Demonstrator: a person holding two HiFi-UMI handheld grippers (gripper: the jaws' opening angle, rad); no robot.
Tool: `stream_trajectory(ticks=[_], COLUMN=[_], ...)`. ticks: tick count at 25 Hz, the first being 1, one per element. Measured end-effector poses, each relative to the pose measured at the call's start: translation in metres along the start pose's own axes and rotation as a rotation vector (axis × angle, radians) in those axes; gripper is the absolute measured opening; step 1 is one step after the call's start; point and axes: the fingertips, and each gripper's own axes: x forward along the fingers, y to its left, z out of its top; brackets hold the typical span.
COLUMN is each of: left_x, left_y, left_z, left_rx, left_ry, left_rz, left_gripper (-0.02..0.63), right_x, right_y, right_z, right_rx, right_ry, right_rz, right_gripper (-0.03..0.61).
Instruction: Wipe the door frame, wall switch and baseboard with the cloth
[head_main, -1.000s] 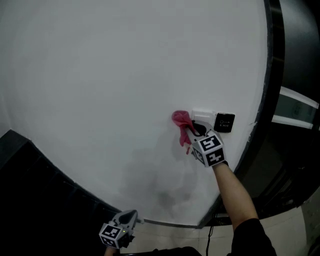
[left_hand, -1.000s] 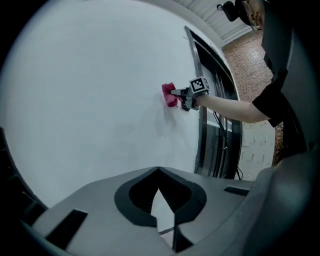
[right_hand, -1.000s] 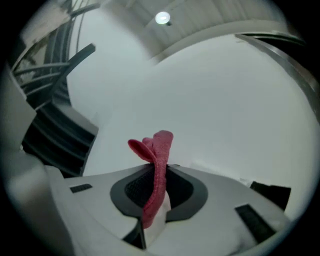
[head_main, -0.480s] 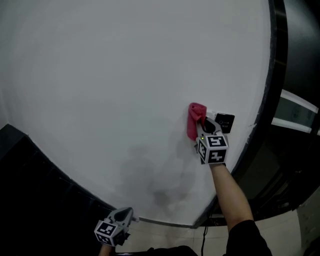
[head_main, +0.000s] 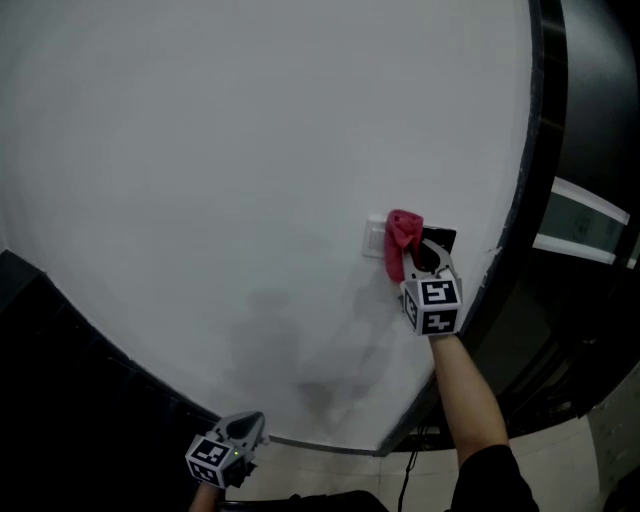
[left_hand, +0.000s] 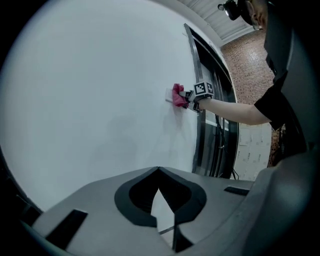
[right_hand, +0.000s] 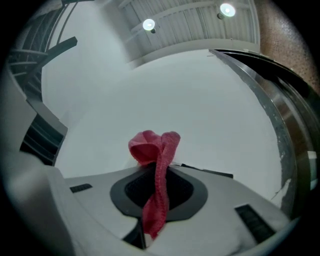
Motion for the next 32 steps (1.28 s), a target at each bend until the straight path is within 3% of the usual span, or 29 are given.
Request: stream_trajectory(ticks=[17, 32], left_x=[0.025, 0.041], left_y=[-0.027, -0.028], left_z=[0.003, 0.061], left_rx=[0.006, 0.024], left_ry=[0.012, -0.17], left_rz=[-0.06, -0.087], left_gripper=[-0.008, -0.008], right_x=[-0.026, -0.042], right_y=[-0.06, -0.091], right_z=[-0.024, -0.038], right_rx=[0.013, 0.019], right_ry=[0.036, 0.055], right_rz=[-0.071, -0.109], right_gripper=[0.051, 0.051])
